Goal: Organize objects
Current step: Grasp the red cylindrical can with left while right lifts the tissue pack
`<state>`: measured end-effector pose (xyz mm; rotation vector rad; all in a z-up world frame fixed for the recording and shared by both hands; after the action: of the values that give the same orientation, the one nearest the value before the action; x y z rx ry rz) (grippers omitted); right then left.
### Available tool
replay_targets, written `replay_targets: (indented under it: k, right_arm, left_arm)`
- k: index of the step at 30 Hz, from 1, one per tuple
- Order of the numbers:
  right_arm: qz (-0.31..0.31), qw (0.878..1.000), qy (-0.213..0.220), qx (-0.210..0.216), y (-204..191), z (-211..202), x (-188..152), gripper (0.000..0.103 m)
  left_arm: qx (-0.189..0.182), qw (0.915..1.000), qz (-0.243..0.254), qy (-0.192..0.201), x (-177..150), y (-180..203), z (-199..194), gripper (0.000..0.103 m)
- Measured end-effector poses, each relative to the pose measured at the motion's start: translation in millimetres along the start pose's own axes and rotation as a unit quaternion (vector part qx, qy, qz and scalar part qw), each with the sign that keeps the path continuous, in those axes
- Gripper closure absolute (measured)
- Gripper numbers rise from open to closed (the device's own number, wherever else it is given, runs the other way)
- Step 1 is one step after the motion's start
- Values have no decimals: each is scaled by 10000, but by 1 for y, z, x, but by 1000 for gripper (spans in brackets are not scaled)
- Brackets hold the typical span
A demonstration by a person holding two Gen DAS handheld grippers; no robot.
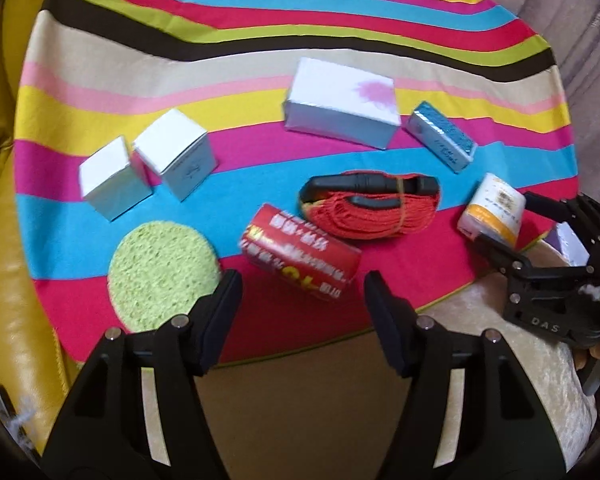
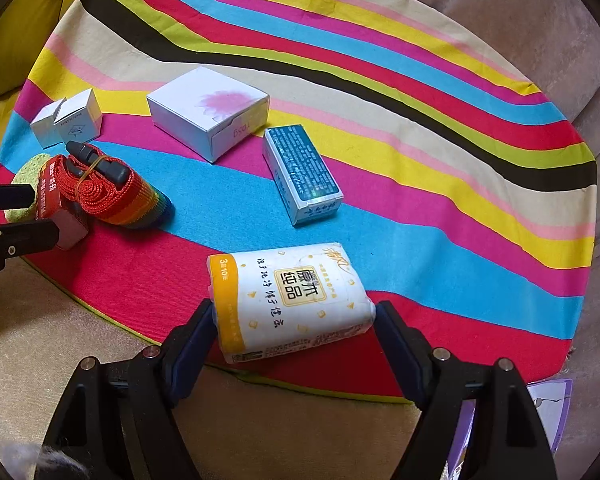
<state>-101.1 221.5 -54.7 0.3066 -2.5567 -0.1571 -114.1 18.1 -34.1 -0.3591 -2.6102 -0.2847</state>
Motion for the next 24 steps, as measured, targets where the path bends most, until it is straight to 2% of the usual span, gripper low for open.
replay_targets:
  k: [8,14,24]
  right_arm:
    - [72,10000,13,31,3,0,-1,24]
    - [112,9999,5,71,4,1,-1,24]
    - [137,9999,9,104,5,2,-1,24]
  left_arm:
    - [29,9978,664,41,14,6,-1,36]
    - [-159,9885,1490,-223,13,12,5,29]
    - [-366,9828,1749,-456,14,10,22,29]
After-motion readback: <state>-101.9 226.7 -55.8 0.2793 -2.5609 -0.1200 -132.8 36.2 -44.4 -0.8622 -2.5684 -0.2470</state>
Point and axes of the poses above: each gripper's, at about its wrist camera, not at the fingertips, and z roughly the way its jaws point, y to its right, x to its top, the point moved 2 cm from there along z, roughly the way its jaws point, and after that the axes turned 6 degrees about y, right-handed, at the moved point
